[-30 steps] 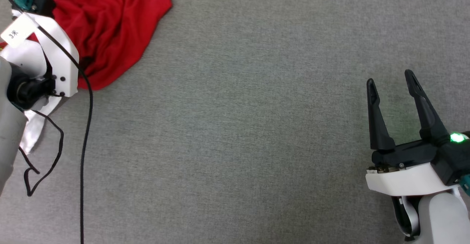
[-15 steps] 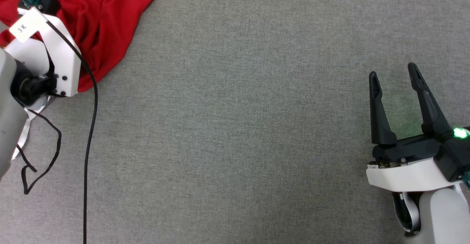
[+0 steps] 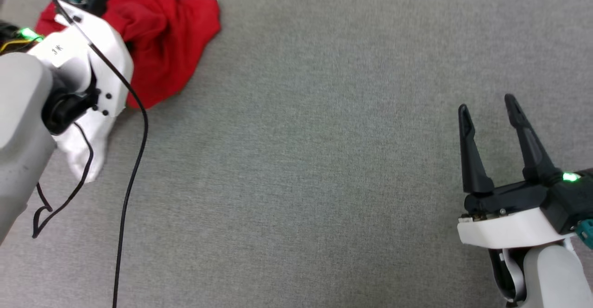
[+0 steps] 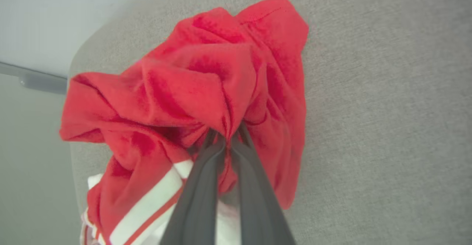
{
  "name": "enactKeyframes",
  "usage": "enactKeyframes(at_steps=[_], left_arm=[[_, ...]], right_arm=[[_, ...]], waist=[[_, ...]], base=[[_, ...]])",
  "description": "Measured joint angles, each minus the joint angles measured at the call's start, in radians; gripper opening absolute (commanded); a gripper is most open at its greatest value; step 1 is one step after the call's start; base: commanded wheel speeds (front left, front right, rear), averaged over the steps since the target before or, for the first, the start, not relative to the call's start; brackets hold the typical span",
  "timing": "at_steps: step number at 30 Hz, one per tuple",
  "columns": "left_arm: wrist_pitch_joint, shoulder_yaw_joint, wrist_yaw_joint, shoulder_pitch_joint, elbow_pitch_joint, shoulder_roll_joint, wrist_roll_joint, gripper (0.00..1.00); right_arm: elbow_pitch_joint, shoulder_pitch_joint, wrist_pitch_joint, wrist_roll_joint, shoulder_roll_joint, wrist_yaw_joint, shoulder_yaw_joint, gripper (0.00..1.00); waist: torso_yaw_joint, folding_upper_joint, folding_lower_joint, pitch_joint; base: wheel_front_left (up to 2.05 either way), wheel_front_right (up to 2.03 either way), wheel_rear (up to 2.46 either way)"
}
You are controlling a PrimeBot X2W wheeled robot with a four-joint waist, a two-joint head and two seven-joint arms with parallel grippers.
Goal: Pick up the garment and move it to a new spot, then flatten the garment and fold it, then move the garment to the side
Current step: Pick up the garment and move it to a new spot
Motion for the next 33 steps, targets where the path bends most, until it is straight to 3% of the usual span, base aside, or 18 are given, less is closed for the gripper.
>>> enactKeyframes(at_steps=[8,15,28,33], left_arm=[[-0.12,-0.104,0.0,-0.051,-0.15,-0.002,0.02,0.0],[-0.185,-0.201,0.0,-0.101,-0.249,-0.074,0.065,0.0],[-0.298,-0.384,0.0,-0.166,-0.262,-0.334,0.089,0.0],[-0.305,-0.42,0.0,-0.089,-0.211,-0.445,0.103,0.0]], right_arm=[[0.014,0.018,0.0,0.032,0.0,0.0,0.016,1.0],[0.012,0.023,0.0,0.054,0.0,0.0,-0.002,1.0],[-0.004,0.021,0.0,0.076,-0.001,0.0,-0.098,1.0],[-0.009,0.016,0.0,0.085,0.0,0.0,-0.118,1.0]], waist=[[-0.006,0.0001,-0.0001,-0.086],[-0.074,0.0,0.0,-0.11],[-0.234,0.0,-0.0001,-0.092],[-0.268,0.0001,-0.0001,-0.074]], base=[[0.0,0.0,0.0],[0.0,0.0,0.0],[0.0,0.0,0.0],[0.0,0.0,0.0]])
